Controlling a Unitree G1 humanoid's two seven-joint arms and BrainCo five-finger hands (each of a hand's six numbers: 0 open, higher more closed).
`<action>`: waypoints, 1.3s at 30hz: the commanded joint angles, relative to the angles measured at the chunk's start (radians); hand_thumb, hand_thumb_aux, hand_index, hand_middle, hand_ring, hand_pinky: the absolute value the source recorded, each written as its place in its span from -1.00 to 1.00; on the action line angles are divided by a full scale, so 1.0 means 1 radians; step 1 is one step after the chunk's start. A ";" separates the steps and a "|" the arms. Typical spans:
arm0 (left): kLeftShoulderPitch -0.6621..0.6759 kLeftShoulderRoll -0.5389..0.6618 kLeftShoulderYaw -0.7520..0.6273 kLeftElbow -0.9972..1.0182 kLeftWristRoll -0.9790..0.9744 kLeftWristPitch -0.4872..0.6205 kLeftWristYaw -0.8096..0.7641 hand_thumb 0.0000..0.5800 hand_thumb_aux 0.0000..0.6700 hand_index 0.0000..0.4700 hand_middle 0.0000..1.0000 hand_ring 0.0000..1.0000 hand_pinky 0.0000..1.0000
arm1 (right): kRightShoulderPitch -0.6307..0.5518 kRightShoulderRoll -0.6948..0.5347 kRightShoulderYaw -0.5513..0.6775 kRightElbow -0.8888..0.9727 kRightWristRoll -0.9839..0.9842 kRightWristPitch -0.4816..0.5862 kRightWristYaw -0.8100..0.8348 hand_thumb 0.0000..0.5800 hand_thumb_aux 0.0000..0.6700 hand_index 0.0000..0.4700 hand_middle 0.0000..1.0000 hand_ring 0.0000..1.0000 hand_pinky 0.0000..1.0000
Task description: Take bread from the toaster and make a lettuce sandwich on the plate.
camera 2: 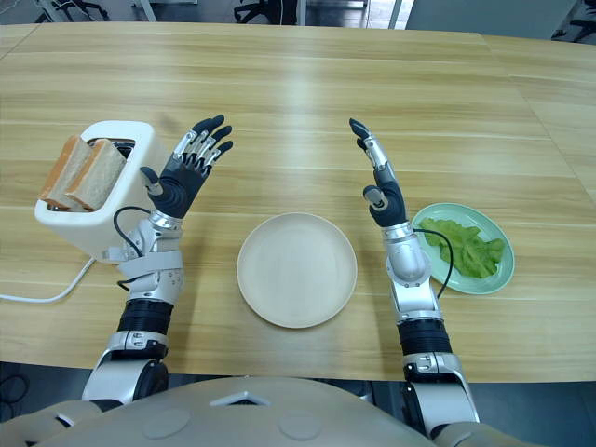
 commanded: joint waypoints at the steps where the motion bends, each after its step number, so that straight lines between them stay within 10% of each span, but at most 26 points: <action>1: 0.003 0.000 -0.004 0.007 0.011 0.000 0.003 -1.00 -1.00 -1.00 -1.00 -1.00 -1.00 | -0.001 -0.008 0.005 0.013 -0.010 0.000 0.003 -1.00 -1.00 -1.00 -1.00 -1.00 -1.00; 39: 0.037 0.018 -0.006 -0.119 -0.050 0.093 -0.026 -1.00 -1.00 -1.00 -1.00 -1.00 -1.00 | 0.004 0.003 0.022 0.008 -0.027 -0.001 -0.005 -1.00 -1.00 -1.00 -1.00 -1.00 -1.00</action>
